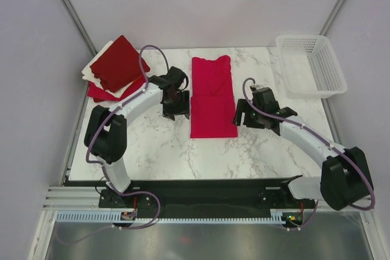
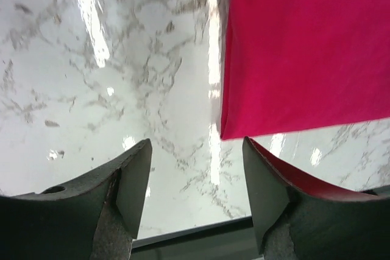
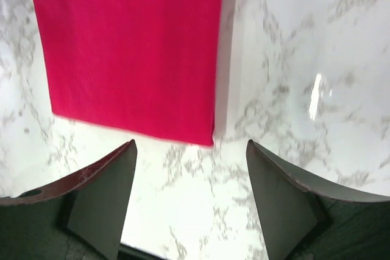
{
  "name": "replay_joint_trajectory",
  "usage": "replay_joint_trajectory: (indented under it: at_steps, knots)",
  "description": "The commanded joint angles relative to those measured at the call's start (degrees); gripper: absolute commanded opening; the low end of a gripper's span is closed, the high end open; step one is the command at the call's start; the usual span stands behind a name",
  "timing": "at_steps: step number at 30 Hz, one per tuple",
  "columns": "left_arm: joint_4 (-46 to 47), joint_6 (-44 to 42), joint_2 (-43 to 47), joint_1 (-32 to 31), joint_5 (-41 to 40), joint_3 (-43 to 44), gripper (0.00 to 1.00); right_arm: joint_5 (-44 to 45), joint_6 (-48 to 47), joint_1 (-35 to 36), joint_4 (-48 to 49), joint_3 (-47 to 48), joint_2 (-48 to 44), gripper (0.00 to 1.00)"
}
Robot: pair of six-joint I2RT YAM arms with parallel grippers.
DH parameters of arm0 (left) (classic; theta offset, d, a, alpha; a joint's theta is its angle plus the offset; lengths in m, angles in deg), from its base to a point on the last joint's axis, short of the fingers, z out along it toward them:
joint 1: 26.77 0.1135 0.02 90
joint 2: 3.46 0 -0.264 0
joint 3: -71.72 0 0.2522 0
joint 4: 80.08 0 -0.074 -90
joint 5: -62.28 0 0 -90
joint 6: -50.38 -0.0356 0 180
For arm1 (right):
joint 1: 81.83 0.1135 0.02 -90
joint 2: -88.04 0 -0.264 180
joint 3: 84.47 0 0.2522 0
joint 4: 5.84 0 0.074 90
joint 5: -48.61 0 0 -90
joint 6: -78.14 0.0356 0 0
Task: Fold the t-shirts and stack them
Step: Fold the tshirt
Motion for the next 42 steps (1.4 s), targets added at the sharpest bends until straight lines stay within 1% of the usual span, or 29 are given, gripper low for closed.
replay_joint_trajectory:
  at_steps: [1,2,3,4,5,6,8,13,19,24,28,29,30,31,33,34,35,36,37,38,39,40,41,42]
  knots:
    - [9.0,1.7,6.1,-0.2,4.1,-9.0,0.68,-4.6,3.5,0.0,1.9,-8.1,-6.1,0.80]
    - [11.7,1.9,6.9,-0.2,7.0,-11.2,0.68,-6.3,5.2,0.1,3.4,-9.7,-7.2,0.79]
    - [13.9,2.7,8.1,-0.2,8.6,-15.5,0.66,-7.1,5.8,0.0,4.1,-12.6,-9.0,0.79]
    - [15.9,3.2,8.5,-0.1,10.3,-17.3,0.65,-7.8,6.5,0.1,5.0,-13.8,-9.5,0.79]
    - [20.3,3.6,8.8,-0.2,13.8,-19.0,0.65,-9.0,6.9,0.1,6.8,-14.9,-9.9,0.78]
    - [22.1,4.1,8.9,-0.2,15.3,-21.8,0.64,-9.5,7.7,0.0,7.6,-15.9,-9.6,0.78]
    - [26.9,5.9,9.2,-0.3,17.8,-24.0,0.64,-10.4,8.1,0.0,9.3,-17.3,-8.7,0.78]
    - [29.7,7.6,9.5,-0.8,18.3,-26.9,0.65,-11.9,8.7,0.1,13.5,-18.3,-4.3,0.78]
    - [32.2,8.7,10.2,-1.0,17.4,-29.9,0.65,-11.3,9.1,0.0,16.4,-18.1,-1.4,0.78]
    - [33.5,9.3,9.2,-1.1,16.9,-31.6,0.58,-10.8,9.6,-0.1,18.6,-17.4,3.0,0.75]
    - [34.6,9.7,8.5,-1.1,16.5,-32.2,0.55,-10.0,9.7,-0.1,19.5,-17.5,4.7,0.68]
    - [34.9,9.8,8.2,-1.3,16.6,-32.2,0.54,-9.6,9.7,-0.2,19.8,-17.7,4.8,0.62]
    - [35.0,9.8,8.0,-1.3,16.6,-32.1,0.52,-9.2,9.7,-0.2,20.0,-18.1,4.8,0.59]
    - [35.3,9.9,7.5,-1.3,16.7,-32.1,0.50,-9.0,9.8,-0.1,20.1,-18.3,4.8,0.53]
    - [35.8,10.3,7.2,-1.5,16.7,-31.9,0.47,-8.6,9.9,-0.1,20.1,-18.7,4.4,0.48]
    - [35.9,10.4,7.0,-1.7,16.7,-31.9,0.45,-8.6,10.1,-0.1,20.1,-18.8,4.3,0.42]
    - [36.0,10.5,6.7,-1.9,16.4,-31.7,0.40,-8.6,10.3,-0.1,20.1,-18.9,4.0,0.40]
    - [36.3,10.8,6.6,-2.1,16.2,-31.7,0.38,-8.6,10.4,-0.2,20.1,-18.9,4.0,0.38]
    - [36.6,11.0,6.3,-2.3,16.2,-31.6,0.34,-8.6,10.4,-0.1,20.3,-18.9,3.8,0.33]
    - [36.7,11.1,5.9,-2.4,16.1,-31.5,0.24,-8.6,10.4,-0.2,20.4,-18.9,4.1,0.30]
    - [37.1,11.3,5.7,-2.6,16.1,-31.4,0.17,-8.7,10.4,-0.1,20.7,-18.8,4.2,0.27]
    - [37.3,11.4,5.4,-2.9,16.1,-31.2,0.09,-9.2,10.4,-0.1,20.8,-18.8,4.4,0.19]
    - [37.4,11.4,4.9,-2.9,15.9,-30.9,0.02,-9.4,10.4,-0.2,21.0,-18.7,4.7,0.16]
    - [37.4,11.9,4.7,-3.1,15.9,-30.9,0.02,-9.7,10.3,-0.1,21.1,-18.6,4.9,0.12]
